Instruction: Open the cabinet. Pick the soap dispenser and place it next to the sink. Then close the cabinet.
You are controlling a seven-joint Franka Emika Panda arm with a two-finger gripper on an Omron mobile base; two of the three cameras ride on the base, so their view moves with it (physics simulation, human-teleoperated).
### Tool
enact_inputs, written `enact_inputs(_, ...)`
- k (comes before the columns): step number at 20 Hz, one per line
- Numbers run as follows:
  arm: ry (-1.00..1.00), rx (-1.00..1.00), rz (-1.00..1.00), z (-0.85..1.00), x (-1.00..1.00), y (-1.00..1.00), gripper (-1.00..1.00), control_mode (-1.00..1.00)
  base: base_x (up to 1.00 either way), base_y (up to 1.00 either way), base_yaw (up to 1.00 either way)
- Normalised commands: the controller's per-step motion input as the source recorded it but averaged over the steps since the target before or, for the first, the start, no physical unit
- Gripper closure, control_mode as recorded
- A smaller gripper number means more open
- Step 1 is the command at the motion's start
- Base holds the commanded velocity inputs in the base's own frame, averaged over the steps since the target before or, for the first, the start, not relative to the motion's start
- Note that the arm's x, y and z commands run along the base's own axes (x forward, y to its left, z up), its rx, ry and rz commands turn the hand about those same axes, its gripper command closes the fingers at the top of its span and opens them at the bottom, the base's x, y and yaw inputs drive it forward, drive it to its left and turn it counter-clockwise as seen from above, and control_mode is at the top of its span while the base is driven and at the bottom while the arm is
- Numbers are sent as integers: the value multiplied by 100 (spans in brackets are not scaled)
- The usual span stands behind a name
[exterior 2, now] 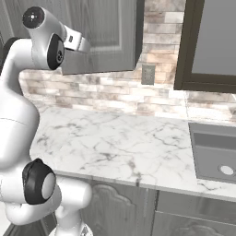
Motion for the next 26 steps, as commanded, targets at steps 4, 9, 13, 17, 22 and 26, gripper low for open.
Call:
enact_inputs(4, 0, 0, 0, 0, -57, -92, 100, -100, 0, 0, 0)
enact_inputs(9, 0, 0, 0, 0, -61, -95, 100, -100, 0, 0, 0)
enact_inputs(13, 0, 0, 0, 0, -62, -94, 100, -100, 0, 0, 0)
enact_inputs(17, 0, 0, 0, 0, -61, -92, 100, -100, 0, 0, 0)
enact_inputs(22, 0, 1, 0, 0, -34, -61, 100, -100, 0, 0, 0)
enact_inputs(26, 0, 0, 0, 0, 0, 0, 100, -100, 0, 0, 0)
